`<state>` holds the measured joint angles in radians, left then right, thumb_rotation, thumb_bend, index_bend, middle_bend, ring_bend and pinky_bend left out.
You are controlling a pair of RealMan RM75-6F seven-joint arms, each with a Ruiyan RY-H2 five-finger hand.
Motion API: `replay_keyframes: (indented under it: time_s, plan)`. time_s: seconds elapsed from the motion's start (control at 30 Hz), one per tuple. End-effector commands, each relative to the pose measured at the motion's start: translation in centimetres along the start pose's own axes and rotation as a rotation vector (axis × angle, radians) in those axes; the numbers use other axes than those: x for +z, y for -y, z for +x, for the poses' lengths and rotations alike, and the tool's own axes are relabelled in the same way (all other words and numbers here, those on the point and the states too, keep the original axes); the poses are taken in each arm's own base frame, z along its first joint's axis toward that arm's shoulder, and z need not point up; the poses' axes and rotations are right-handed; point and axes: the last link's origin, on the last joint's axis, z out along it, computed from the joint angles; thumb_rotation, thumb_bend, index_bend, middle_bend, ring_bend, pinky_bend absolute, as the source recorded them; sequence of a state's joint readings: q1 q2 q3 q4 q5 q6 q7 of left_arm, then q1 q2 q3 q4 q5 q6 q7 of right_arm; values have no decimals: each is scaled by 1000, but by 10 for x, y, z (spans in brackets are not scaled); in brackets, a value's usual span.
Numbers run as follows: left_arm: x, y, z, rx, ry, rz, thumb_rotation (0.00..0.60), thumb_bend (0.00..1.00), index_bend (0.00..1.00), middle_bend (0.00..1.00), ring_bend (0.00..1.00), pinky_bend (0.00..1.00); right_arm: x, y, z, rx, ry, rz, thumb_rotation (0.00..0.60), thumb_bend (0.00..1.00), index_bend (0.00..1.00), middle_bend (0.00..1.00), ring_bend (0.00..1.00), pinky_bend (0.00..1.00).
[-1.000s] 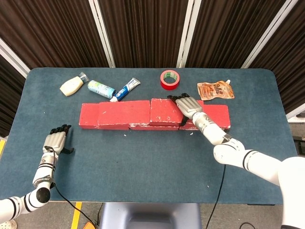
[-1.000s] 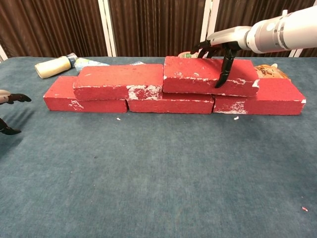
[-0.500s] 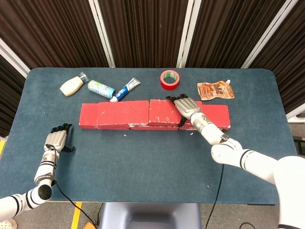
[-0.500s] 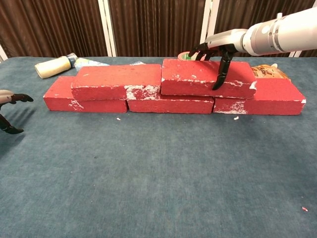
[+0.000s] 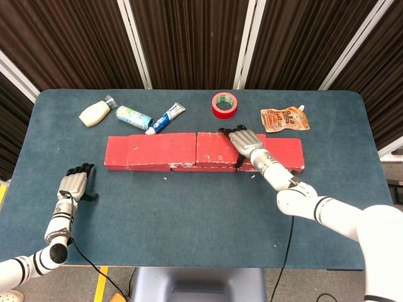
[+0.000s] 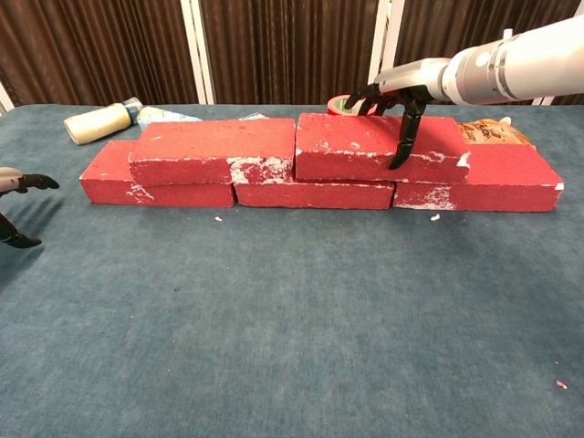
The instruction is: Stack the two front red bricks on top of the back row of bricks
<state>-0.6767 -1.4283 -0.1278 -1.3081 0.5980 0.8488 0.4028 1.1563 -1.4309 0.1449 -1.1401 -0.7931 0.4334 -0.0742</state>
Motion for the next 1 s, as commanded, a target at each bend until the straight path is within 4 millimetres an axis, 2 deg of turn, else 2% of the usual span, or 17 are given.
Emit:
replay_keyframes:
  time_s: [0.03, 0.3, 0.5, 0.67, 1.0]
  plan:
    - [0, 0, 0, -1, 0, 1, 600, 289, 0, 0, 0, 38, 1, 0, -1, -3, 1, -2, 600, 256, 81, 308, 316, 0]
    - [1, 2, -1, -2, 0, 6, 600, 288, 0, 0, 0, 37, 3, 0, -2, -4, 5, -12, 600, 256, 77, 308, 267, 0]
    - [2, 3, -1, -2, 5, 8, 600, 289, 0, 0, 0, 37, 4, 0, -3, -7, 9, -20, 600, 241, 63, 274, 152, 0]
    - [-1, 4, -4, -6, 0, 8, 600, 289, 0, 0, 0, 37, 4, 2, -2, -3, 6, -23, 600, 160, 43, 209, 82, 0]
    - [1, 10, -7, -5, 4, 16, 600, 290, 0, 0, 0, 37, 5, 4, -3, 26, 15, -27, 600, 62, 0, 153, 63, 0]
